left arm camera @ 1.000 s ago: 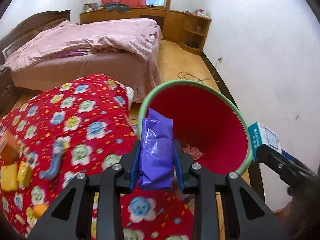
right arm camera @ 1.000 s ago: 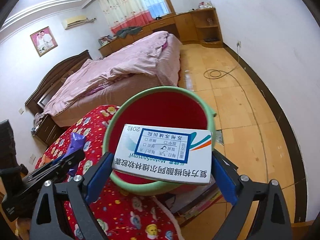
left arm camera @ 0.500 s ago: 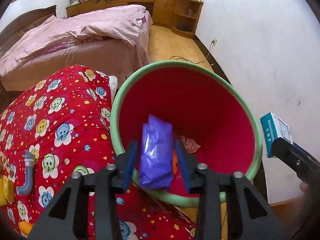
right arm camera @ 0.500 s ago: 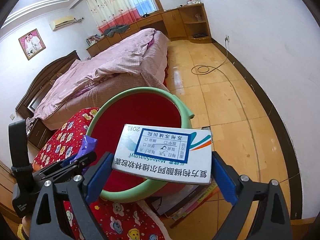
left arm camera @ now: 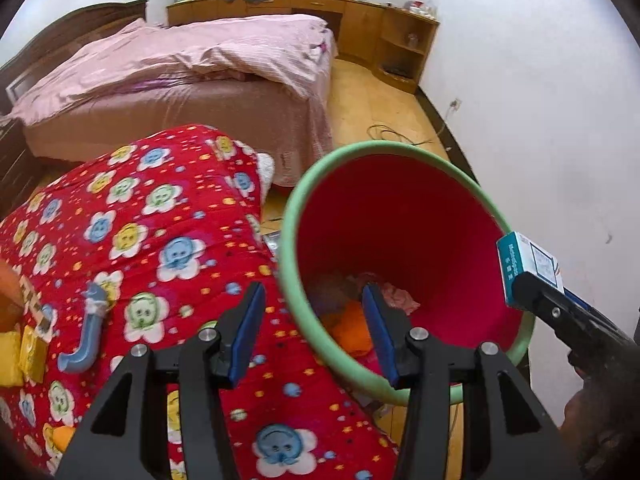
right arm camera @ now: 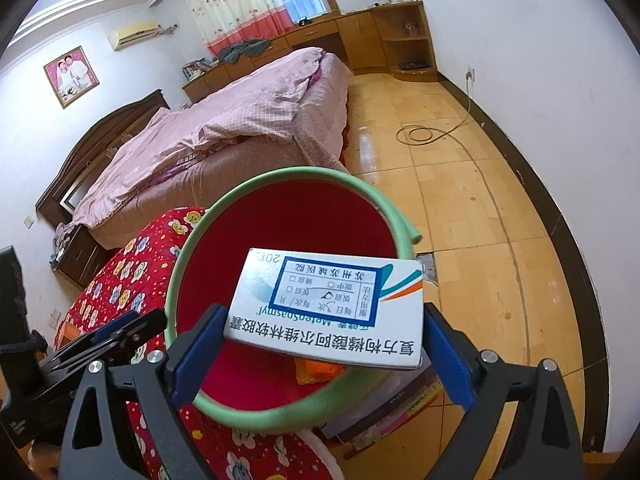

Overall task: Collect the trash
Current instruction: 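Carry both items over the red bucket and open both tools to drop them, then grasp the yellow foam net with the left tool while the right tool grasps the blue plastic piece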

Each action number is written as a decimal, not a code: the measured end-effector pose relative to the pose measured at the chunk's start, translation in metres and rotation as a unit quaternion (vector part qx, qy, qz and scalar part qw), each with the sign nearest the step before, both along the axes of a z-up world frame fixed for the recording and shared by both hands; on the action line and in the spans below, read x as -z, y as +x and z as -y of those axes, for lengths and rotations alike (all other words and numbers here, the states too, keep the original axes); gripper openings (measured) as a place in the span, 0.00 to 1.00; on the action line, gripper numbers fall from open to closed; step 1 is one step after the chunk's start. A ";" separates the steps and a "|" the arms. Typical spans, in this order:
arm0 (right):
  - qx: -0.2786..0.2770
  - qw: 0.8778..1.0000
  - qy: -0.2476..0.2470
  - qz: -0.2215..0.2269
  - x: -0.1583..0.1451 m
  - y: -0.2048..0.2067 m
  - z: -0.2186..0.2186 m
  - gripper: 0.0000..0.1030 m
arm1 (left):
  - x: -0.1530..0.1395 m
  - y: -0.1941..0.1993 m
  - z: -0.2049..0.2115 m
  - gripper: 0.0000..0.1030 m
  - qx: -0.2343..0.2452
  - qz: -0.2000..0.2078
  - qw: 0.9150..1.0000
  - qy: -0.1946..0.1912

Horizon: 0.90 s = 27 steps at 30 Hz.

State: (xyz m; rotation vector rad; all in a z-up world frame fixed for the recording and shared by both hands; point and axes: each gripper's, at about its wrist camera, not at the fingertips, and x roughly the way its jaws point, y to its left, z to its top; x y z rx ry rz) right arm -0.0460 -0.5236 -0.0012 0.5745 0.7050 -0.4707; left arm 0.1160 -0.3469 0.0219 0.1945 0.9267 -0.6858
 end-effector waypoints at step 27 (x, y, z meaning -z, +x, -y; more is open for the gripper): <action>-0.025 0.999 0.002 0.040 -0.019 0.016 -0.030 0.98 | -0.029 -0.003 -0.061 0.49 -0.055 0.014 0.998 -0.019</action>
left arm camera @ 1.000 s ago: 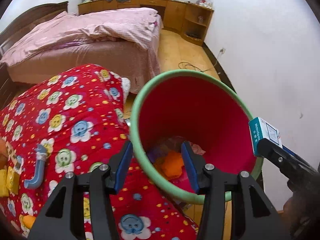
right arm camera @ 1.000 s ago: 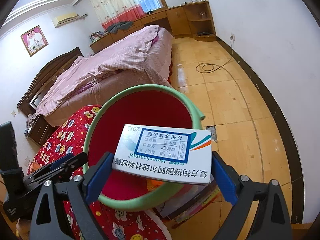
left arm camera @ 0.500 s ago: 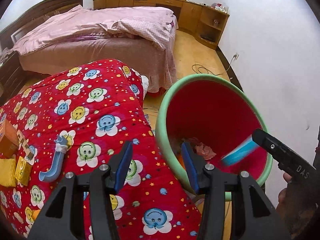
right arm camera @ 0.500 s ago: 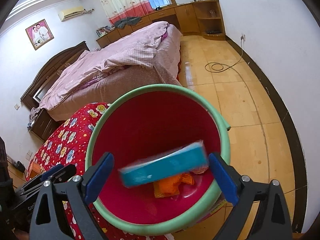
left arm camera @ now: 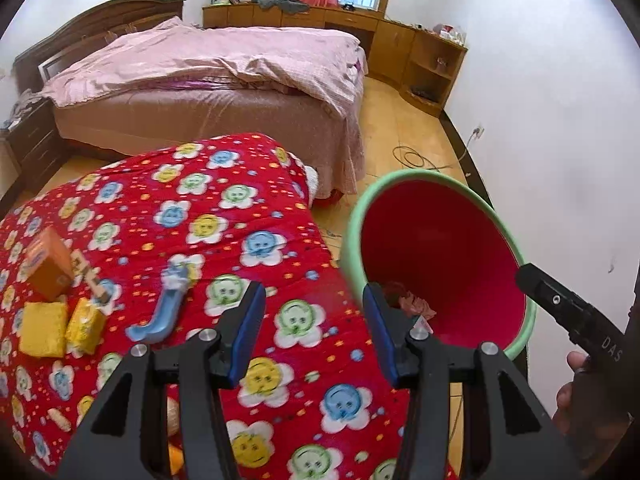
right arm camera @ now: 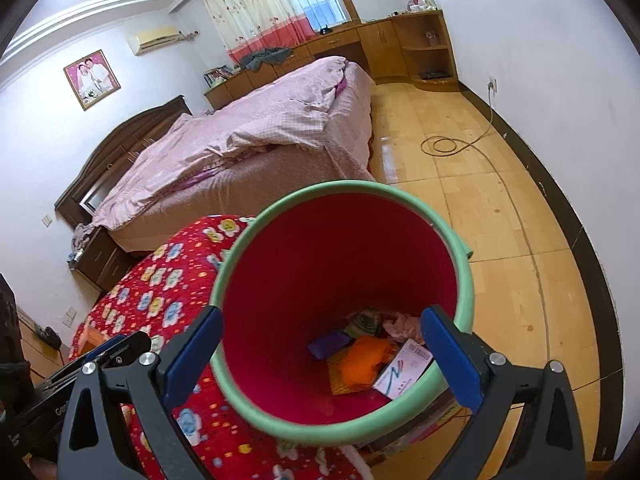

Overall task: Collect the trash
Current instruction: 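Grasp the yellow foam net with the left tool while the right tool grasps the blue plastic piece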

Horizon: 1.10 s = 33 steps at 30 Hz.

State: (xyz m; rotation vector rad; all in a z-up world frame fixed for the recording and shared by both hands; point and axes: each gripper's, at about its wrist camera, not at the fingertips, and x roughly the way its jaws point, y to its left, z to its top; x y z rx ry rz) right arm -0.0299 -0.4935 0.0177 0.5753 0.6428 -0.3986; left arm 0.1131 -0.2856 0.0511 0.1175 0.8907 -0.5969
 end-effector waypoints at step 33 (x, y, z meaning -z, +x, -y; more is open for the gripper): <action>-0.118 0.993 -0.001 0.000 -0.005 0.038 -0.139 0.98 | -0.006 0.019 -0.201 0.49 -0.162 0.021 0.987 0.015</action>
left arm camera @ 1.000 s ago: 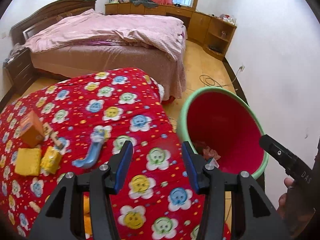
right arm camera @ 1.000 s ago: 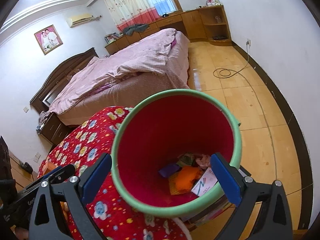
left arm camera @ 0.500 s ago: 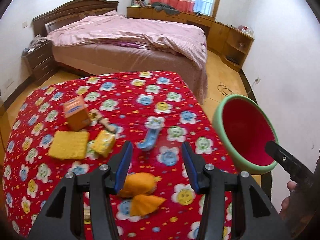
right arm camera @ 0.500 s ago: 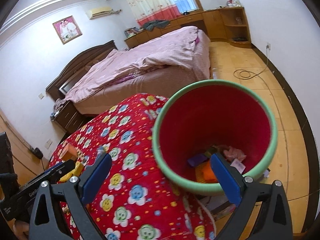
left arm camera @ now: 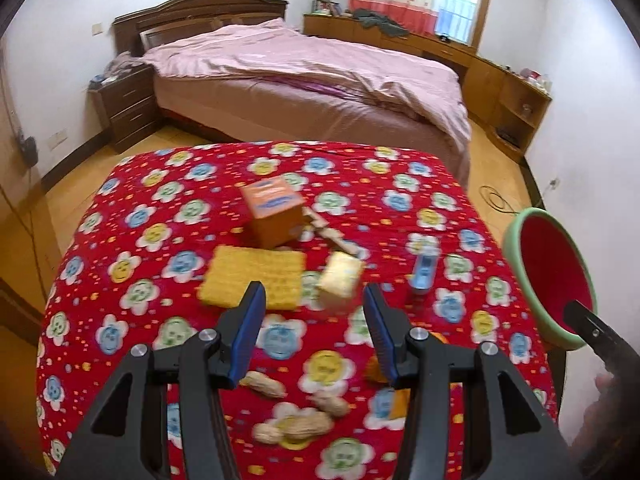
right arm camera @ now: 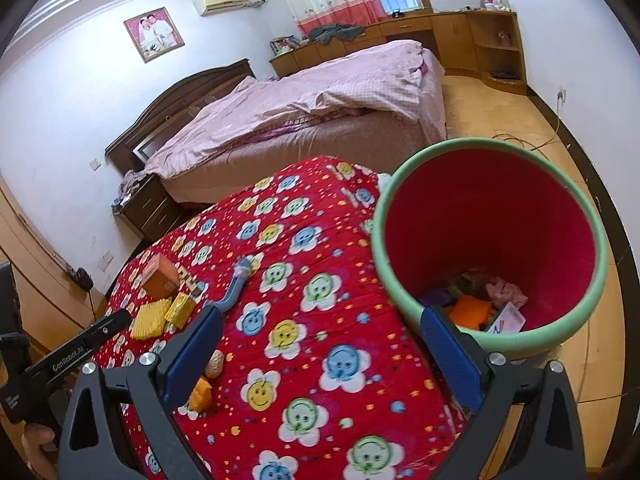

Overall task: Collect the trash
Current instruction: 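Grasp the yellow foam net with the left tool while the right tool grasps the blue plastic piece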

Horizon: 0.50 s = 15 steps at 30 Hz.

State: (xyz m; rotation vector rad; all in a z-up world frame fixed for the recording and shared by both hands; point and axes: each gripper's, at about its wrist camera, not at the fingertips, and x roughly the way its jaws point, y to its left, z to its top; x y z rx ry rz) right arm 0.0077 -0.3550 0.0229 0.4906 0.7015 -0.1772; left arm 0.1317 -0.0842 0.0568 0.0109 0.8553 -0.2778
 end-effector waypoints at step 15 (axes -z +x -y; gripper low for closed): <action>-0.014 1.000 -0.013 -0.023 0.008 0.019 -0.023 0.98 | 0.026 0.035 -0.060 0.49 -0.059 -0.016 0.998 0.000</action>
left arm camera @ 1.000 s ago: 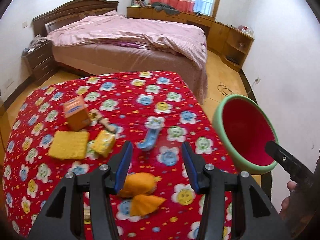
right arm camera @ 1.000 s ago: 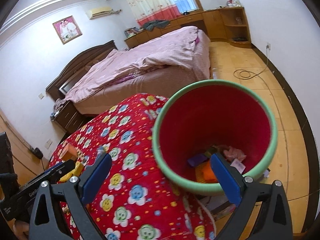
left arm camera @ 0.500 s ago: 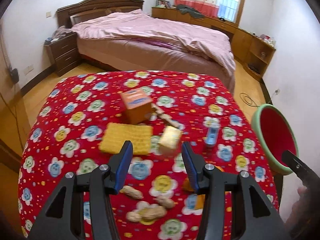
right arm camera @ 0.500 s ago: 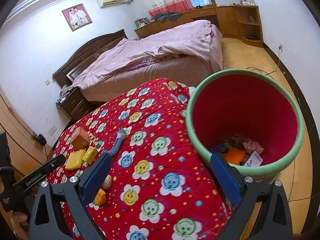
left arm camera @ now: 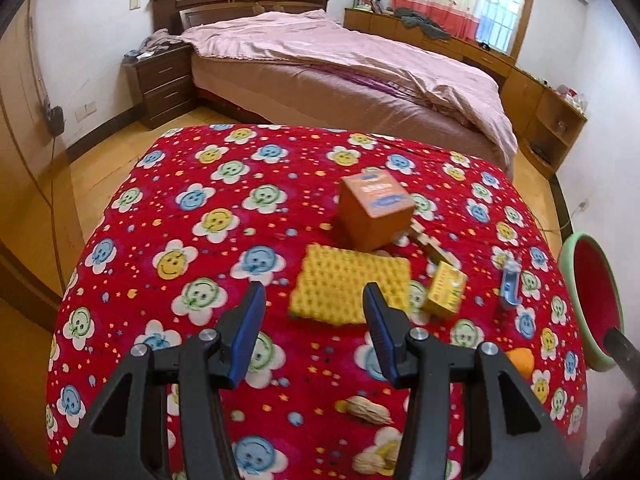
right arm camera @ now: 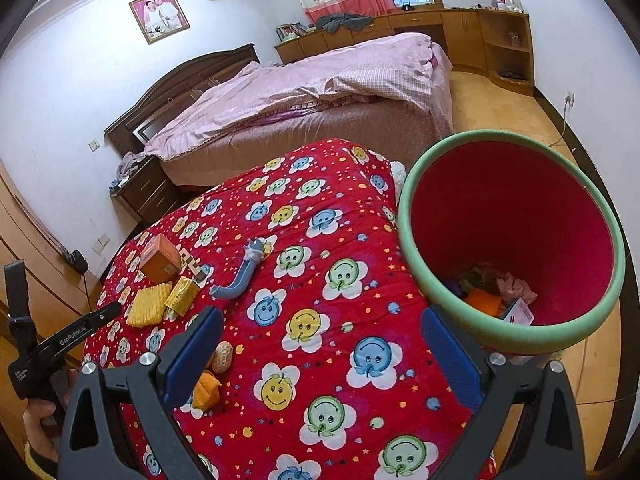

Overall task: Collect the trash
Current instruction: 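Grasp the yellow foam net with the left tool while the right tool grasps the blue plastic piece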

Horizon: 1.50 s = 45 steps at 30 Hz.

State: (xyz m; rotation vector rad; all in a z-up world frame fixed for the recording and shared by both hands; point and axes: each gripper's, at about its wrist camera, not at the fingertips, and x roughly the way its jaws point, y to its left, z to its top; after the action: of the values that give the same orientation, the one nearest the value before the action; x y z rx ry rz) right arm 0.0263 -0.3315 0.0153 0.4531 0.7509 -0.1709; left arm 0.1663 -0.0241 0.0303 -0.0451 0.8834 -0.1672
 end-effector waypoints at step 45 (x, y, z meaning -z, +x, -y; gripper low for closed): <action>-0.063 0.997 -0.021 -0.039 0.025 0.098 -0.053 0.91 | 0.039 0.026 0.023 0.21 0.024 -0.048 0.996 -0.066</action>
State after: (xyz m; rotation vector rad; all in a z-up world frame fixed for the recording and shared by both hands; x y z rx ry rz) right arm 0.1240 -0.2784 -0.0096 0.3598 0.8481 -0.0872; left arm 0.1925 -0.0467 -0.0086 -0.1558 0.9697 -0.2687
